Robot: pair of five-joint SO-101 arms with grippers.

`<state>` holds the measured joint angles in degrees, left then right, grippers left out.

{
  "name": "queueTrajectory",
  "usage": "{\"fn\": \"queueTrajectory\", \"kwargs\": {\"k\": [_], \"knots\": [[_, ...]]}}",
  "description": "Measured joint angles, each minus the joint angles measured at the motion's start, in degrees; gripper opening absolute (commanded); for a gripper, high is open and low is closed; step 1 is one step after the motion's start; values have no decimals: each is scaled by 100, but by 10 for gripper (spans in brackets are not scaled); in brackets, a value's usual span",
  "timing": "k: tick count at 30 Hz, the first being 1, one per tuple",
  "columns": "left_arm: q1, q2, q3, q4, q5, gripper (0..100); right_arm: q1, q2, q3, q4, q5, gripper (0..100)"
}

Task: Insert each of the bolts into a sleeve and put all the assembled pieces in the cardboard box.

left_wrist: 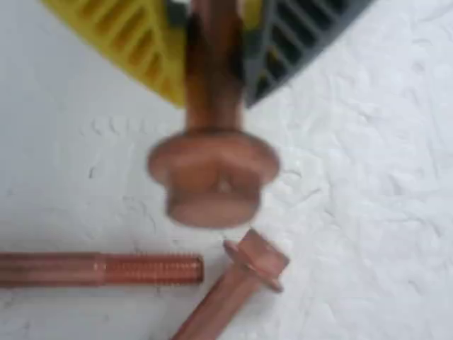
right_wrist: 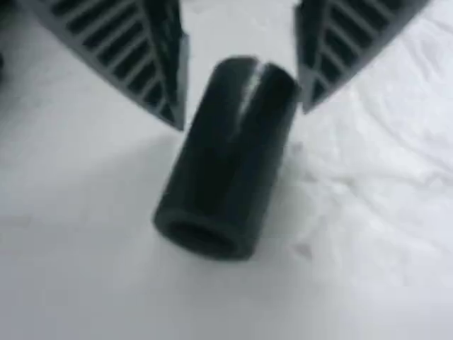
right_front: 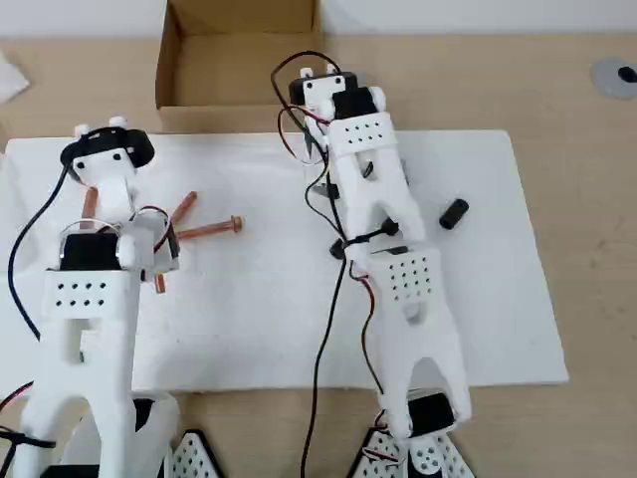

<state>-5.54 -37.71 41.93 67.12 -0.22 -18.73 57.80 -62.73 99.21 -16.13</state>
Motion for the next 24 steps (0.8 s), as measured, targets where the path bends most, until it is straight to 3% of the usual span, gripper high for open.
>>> {"fn": "queueTrajectory", "kwargs": {"k": [24], "knots": [[0, -35, 176, 0, 35, 9, 0, 527, -255, -325, -413, 131]]}}
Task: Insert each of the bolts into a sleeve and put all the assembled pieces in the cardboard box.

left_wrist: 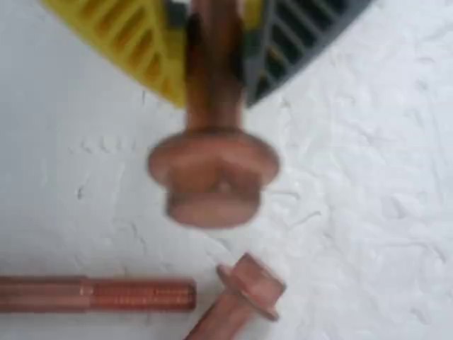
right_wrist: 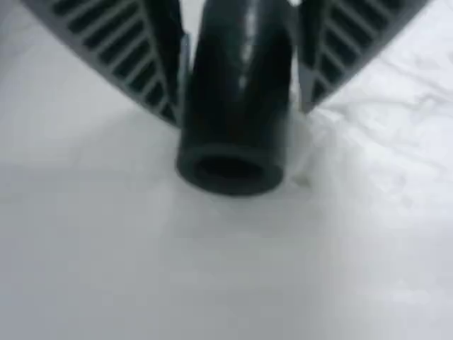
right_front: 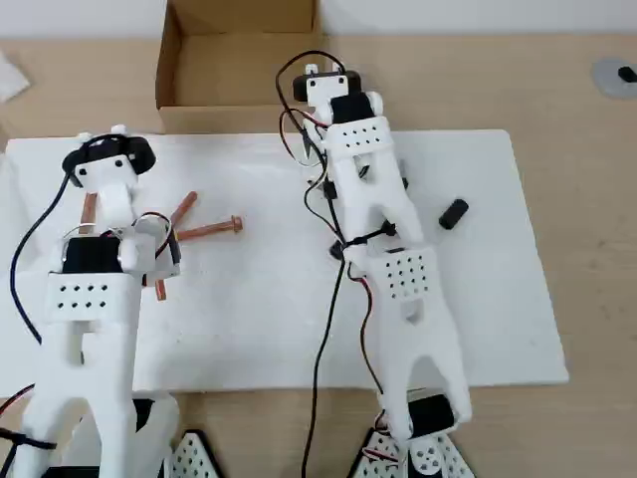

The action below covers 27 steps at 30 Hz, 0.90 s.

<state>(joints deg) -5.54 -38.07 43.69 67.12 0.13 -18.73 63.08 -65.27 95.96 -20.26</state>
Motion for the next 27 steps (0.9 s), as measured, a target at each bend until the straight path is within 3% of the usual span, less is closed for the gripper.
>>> {"fn": "queueTrajectory", "kwargs": {"k": [4, 7, 16, 21, 27], "knots": [[0, 0, 0, 0, 0, 9, 0, 9, 0, 9, 0, 118], [0, 0, 0, 0, 0, 9, 9, 9, -9, 70, 0, 12], [-9, -290, 0, 0, 114, 9, -35, 62, -281, 510, 220, 9], [-9, -1240, 0, 0, 114, 7, -193, -220, -580, 527, 237, 9], [-9, -2910, 0, 185, 114, 7, -457, -1960, -642, 527, 774, 9]]}}
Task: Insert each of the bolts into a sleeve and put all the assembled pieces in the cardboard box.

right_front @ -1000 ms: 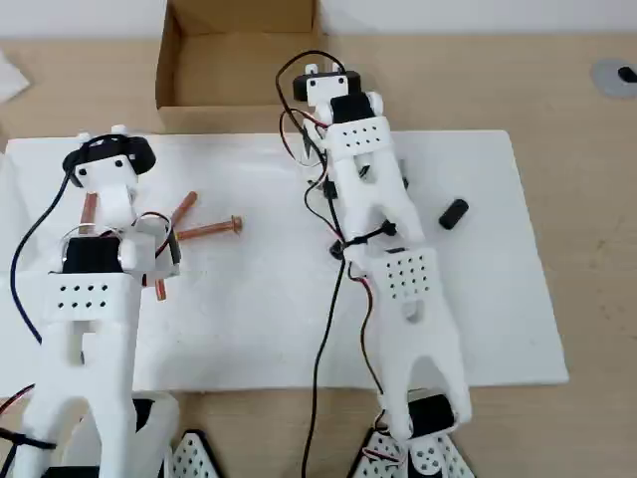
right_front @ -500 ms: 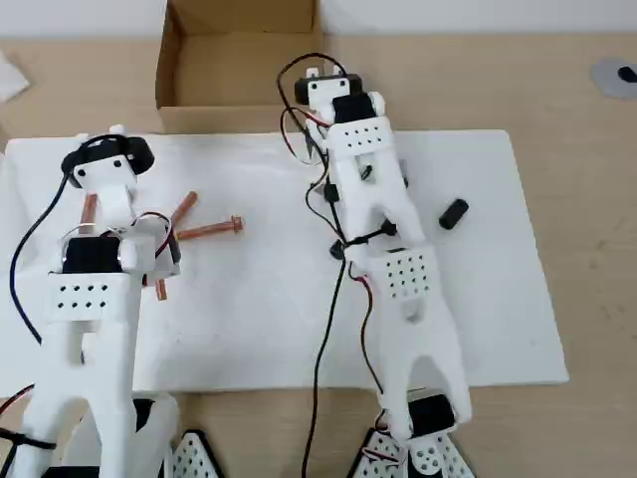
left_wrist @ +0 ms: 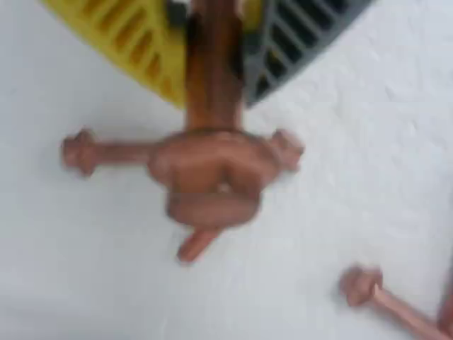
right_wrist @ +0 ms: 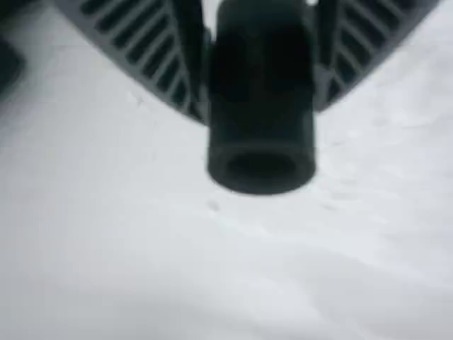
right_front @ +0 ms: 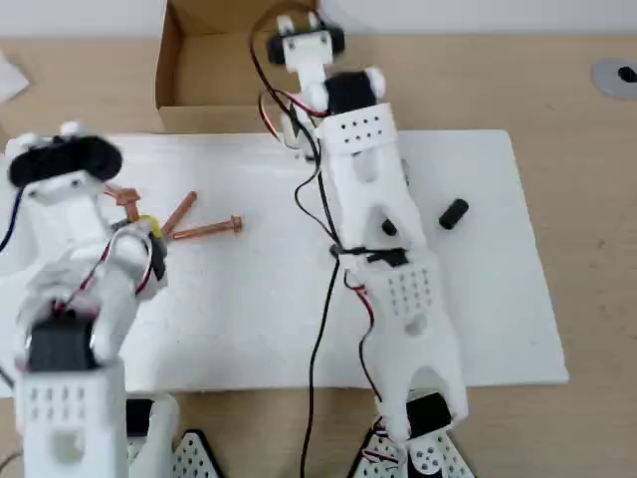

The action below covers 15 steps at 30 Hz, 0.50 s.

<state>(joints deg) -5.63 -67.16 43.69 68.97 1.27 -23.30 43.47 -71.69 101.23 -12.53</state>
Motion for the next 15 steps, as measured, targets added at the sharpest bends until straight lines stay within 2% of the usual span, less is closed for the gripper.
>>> {"fn": "queueTrajectory", "kwargs": {"k": [4, 7, 11, 15], "knots": [[0, -932, 220, 132, -35, 6, -211, -1600, 273, 0, 1081, 10], [44, -1336, 440, 149, -378, 6, -237, -2831, 1081, 18, 1837, 10], [536, -1433, 484, 158, -607, 6, -220, -4167, 2857, 18, 2690, 10], [1398, -1442, 484, 158, -615, 6, -220, -5380, 4897, -185, 3015, 10]]}}
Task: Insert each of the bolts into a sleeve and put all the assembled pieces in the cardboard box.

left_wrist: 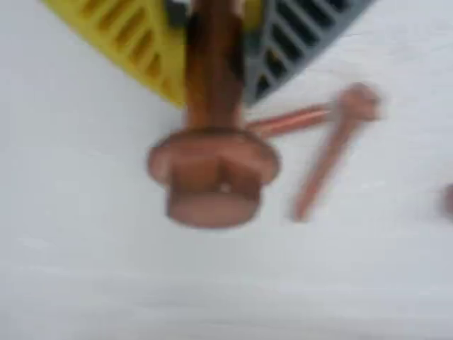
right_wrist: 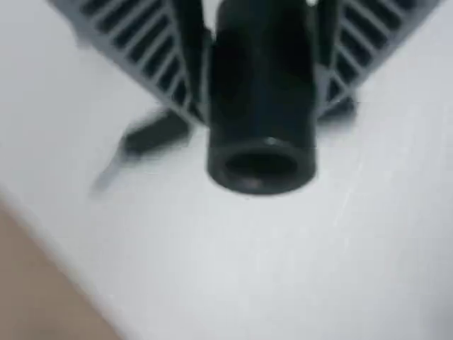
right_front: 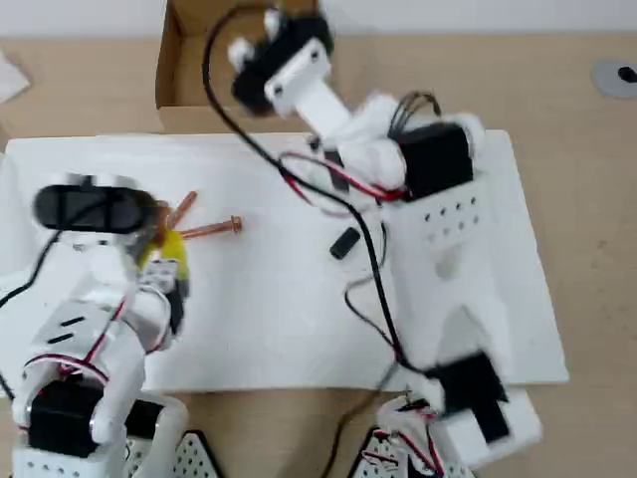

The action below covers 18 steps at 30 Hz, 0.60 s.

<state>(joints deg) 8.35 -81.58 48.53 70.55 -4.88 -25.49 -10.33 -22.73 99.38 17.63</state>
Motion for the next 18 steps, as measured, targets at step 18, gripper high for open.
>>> {"fn": "queueTrajectory", "kwargs": {"k": [18], "knots": [[580, 0, 1108, -580, 633, 7, 818, -5582, 8571, -4888, 1046, 10]]}}
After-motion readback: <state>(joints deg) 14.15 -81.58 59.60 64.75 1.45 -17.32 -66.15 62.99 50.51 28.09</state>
